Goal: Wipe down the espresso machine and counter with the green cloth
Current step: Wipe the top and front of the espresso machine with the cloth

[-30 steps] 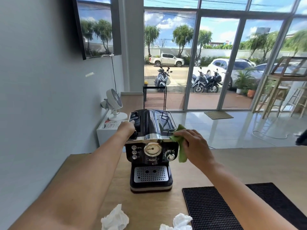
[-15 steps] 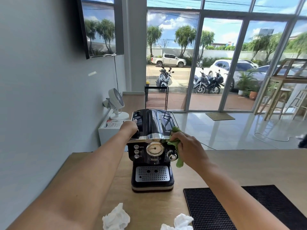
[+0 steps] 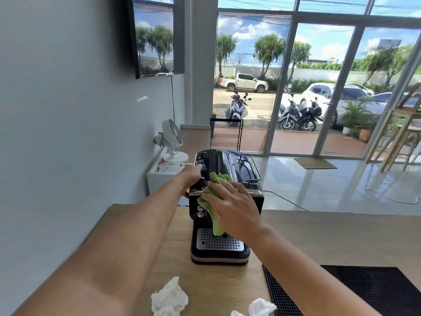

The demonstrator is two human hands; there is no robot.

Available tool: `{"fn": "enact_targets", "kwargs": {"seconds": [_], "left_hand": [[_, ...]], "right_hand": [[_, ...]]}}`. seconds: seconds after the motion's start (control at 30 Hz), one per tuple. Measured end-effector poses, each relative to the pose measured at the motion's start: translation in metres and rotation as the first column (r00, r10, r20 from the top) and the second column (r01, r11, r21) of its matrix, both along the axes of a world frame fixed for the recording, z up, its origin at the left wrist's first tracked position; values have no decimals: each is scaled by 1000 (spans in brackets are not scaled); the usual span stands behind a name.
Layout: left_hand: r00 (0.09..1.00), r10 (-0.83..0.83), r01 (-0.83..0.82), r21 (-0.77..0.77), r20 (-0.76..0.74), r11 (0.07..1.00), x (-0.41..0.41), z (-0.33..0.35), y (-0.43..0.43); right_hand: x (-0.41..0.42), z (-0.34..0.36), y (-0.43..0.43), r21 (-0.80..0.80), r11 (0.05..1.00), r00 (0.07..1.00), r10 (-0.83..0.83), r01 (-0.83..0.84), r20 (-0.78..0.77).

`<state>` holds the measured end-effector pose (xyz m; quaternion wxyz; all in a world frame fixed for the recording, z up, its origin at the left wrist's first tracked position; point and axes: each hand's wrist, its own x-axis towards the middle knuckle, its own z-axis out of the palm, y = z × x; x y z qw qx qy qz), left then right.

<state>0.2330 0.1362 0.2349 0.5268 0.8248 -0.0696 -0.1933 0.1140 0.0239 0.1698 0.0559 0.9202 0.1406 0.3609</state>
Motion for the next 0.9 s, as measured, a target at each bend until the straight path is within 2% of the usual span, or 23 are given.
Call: {"fn": "enact_targets", "kwargs": {"seconds": [0.1, 0.23, 0.4, 0.53, 0.67, 0.73, 0.83, 0.9], "left_hand": [[999, 31, -31, 9, 37, 999, -3, -1, -1], [994, -10, 2, 78, 110, 997, 0, -1, 0], [995, -9, 3, 67, 99, 998, 4, -5, -2], [998, 28, -30, 25, 57, 999, 0, -3, -4], [998, 38, -38, -8, 55, 999, -5, 0, -5], [996, 45, -45, 3, 72, 999, -7, 2, -4], [995, 20, -20, -3, 101, 1000, -15, 7, -3], [996, 22, -19, -28, 91, 999, -16, 7, -3]], "right_hand": [[-12, -11, -32, 1, 996, 995, 94, -94, 35], [-27, -11, -59, 196, 974, 993, 110, -116, 41], [1, -13, -24, 23, 995, 995, 99, -99, 10], [4, -6, -21, -23, 993, 993, 119, -119, -8], [-21, -9, -50, 146, 976, 985, 169, -165, -21], [-33, -15, -61, 214, 970, 993, 115, -113, 2], [-43, -5, -65, 245, 969, 1000, -2, -2, 18], [-40, 11, -52, 262, 964, 996, 26, -47, 83]]}}
